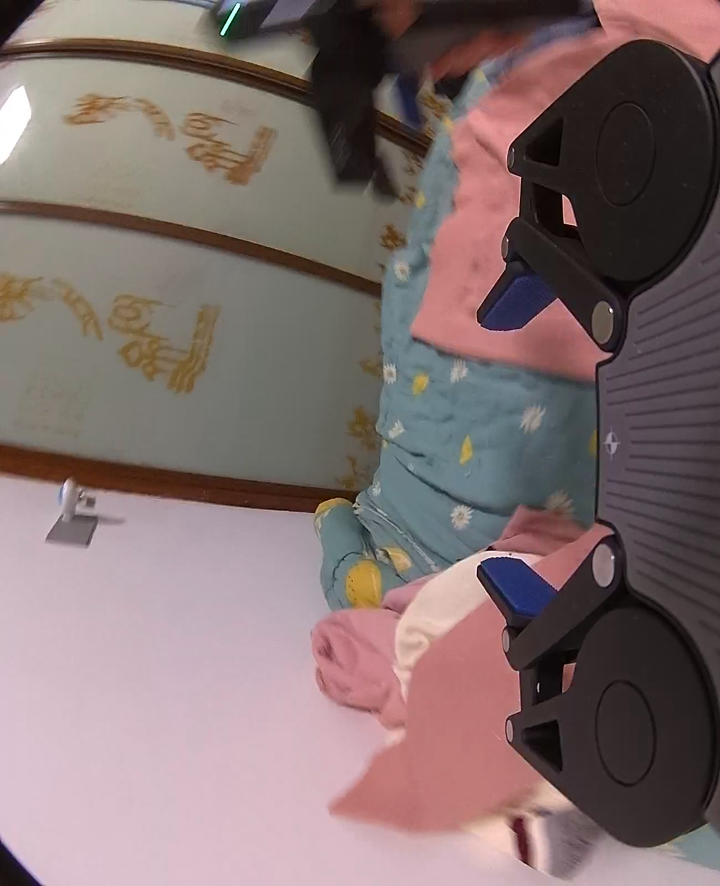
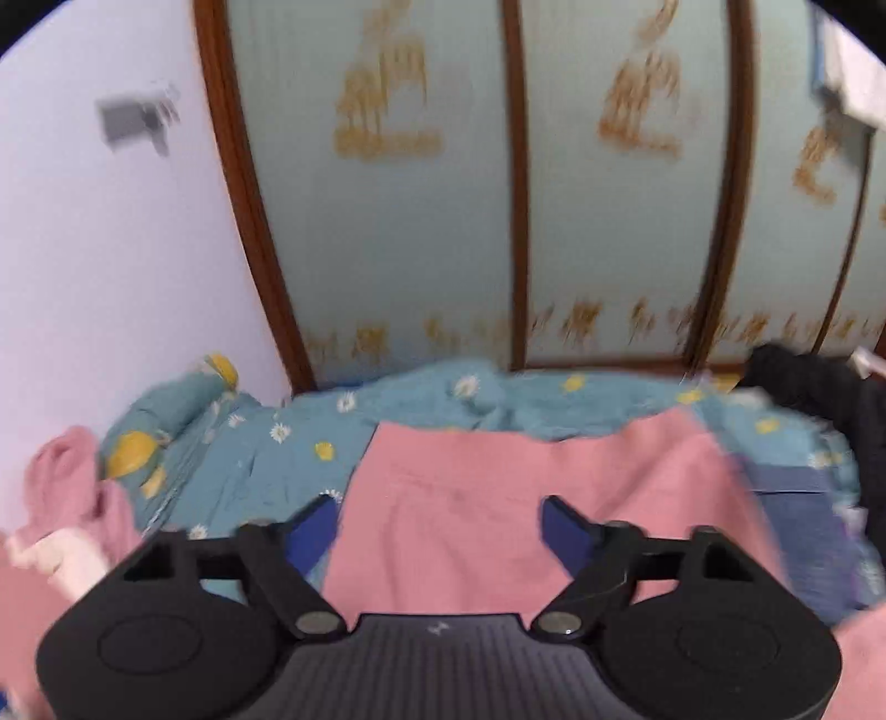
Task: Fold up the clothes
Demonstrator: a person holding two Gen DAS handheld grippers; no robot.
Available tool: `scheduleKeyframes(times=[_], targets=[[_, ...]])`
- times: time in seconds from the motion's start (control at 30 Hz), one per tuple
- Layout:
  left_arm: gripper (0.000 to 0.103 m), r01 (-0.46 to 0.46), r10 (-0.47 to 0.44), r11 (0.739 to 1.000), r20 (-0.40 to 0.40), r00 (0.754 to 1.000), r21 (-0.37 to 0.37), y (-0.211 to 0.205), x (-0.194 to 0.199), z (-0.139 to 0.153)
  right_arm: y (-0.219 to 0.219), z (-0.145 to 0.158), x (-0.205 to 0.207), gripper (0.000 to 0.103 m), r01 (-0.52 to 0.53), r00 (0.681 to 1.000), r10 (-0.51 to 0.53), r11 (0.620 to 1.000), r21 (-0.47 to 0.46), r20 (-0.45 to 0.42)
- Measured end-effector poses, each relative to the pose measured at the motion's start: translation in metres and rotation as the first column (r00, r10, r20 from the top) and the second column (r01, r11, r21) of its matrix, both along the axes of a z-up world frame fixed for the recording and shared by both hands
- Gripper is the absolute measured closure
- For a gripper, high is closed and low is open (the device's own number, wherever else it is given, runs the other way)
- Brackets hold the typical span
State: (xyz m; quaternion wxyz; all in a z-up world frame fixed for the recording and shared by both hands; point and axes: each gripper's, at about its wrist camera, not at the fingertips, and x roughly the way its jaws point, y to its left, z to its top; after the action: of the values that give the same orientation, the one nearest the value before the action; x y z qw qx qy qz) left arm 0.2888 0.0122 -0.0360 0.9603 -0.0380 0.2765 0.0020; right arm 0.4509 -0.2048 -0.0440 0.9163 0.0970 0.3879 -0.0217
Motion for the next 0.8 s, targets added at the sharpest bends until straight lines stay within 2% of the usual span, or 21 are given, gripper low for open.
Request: scheduleKeyframes(times=[0.07, 0.17, 0.2, 0.3, 0.37, 0.4, 0.43, 0.47, 0.53, 0.63, 0.67, 0.7, 0.73, 0.8], targets=[[0.013, 0.000, 0.000, 1.000, -0.034, 0.999, -0.013, 0.010, 0.017, -0.024, 0.010, -0.026, 0.048, 0.036, 0.007, 0.999, -0.005, 0.999, 0.040, -0.041], [0.013, -0.039, 0.039, 0.999, -0.087, 0.995, 0.002, 0.025, 0.044, -0.050, 0.024, -0.069, 0.123, 0.036, 0.024, 0.996, -0.020, 0.998, 0.051, -0.093], [0.013, -0.060, 0.060, 0.998, -0.094, 0.994, 0.010, 0.028, 0.049, -0.054, 0.030, -0.083, 0.145, 0.036, 0.032, 0.994, -0.028, 0.999, 0.035, -0.108], [0.013, -0.078, 0.078, 0.997, -0.090, 0.993, -0.002, 0.037, 0.054, -0.058, 0.043, -0.104, 0.176, 0.038, 0.046, 0.990, -0.046, 0.999, 0.000, -0.130], [0.013, -0.087, 0.088, 0.996, -0.086, 0.992, 0.019, 0.037, 0.052, -0.060, 0.051, -0.124, 0.201, 0.044, 0.087, 0.976, -0.102, 0.993, -0.083, -0.191], [0.013, -0.094, 0.097, 0.995, -0.093, 0.991, 0.035, 0.036, 0.052, -0.062, 0.054, -0.132, 0.208, 0.061, 0.105, 0.968, -0.128, 0.988, -0.117, -0.216], [0.013, -0.094, 0.098, 0.995, -0.097, 0.990, 0.045, 0.035, 0.051, -0.064, 0.054, -0.136, 0.209, 0.096, 0.117, 0.962, -0.144, 0.985, -0.125, -0.231], [0.013, -0.092, 0.097, 0.995, -0.100, 0.990, 0.048, 0.033, 0.051, -0.065, 0.051, -0.143, 0.211, 0.102, 0.136, 0.954, -0.164, 0.983, -0.123, -0.251], [0.013, -0.083, 0.089, 0.995, -0.112, 0.990, 0.052, 0.029, 0.049, -0.068, 0.050, -0.146, 0.207, 0.103, 0.151, 0.956, -0.170, 0.984, -0.099, -0.239], [0.013, -0.066, 0.071, 0.997, -0.125, 0.990, 0.039, 0.024, 0.048, -0.069, 0.058, -0.129, 0.197, 0.103, 0.119, 0.986, -0.122, 0.992, -0.040, -0.110], [0.013, -0.064, 0.068, 0.997, -0.125, 0.990, 0.039, 0.023, 0.047, -0.069, 0.066, -0.116, 0.194, 0.103, 0.091, 0.994, -0.093, 0.995, -0.038, -0.051], [0.013, -0.061, 0.066, 0.997, -0.124, 0.990, 0.048, 0.021, 0.047, -0.069, 0.072, -0.110, 0.195, 0.103, 0.071, 0.997, -0.073, 0.996, -0.053, -0.035], [0.013, -0.063, 0.070, 0.996, -0.120, 0.990, 0.062, 0.021, 0.046, -0.069, 0.077, -0.106, 0.197, 0.103, 0.056, 0.998, -0.058, 0.996, -0.066, -0.038], [0.013, -0.070, 0.079, 0.994, -0.111, 0.991, 0.089, 0.021, 0.044, -0.068, 0.075, -0.107, 0.205, 0.103, 0.040, 0.992, -0.045, 0.999, -0.036, -0.122]])
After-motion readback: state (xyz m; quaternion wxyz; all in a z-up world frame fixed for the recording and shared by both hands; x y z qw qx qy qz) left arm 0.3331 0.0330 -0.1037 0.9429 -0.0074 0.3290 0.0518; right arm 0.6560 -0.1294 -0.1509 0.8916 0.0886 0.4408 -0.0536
